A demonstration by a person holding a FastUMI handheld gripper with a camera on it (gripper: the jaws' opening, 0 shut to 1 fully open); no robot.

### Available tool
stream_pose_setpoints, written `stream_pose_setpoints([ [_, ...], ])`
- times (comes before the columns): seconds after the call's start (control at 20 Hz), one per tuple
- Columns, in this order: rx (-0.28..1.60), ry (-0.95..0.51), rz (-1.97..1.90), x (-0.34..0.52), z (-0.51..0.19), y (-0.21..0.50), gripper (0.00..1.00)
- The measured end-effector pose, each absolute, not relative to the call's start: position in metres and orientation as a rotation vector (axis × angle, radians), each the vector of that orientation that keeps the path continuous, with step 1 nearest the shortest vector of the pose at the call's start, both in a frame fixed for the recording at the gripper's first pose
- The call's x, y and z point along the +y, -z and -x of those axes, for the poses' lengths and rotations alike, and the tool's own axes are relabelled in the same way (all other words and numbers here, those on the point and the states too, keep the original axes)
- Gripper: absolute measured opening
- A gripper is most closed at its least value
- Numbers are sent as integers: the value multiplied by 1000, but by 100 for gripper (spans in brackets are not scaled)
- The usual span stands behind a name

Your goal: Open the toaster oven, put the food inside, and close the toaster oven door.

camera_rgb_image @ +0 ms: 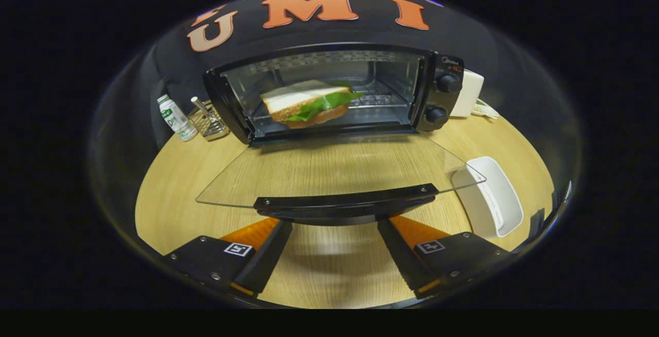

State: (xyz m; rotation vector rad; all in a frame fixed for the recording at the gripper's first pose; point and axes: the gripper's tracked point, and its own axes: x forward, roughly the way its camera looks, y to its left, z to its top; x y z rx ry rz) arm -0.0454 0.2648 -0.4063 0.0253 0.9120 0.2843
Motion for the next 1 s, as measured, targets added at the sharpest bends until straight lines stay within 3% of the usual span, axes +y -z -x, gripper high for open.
stream_pose_setpoints([
  [0.45,771,-276,-114,282,-19,337,99],
  [1.0,683,-260,-129,307,-93,316,99],
])
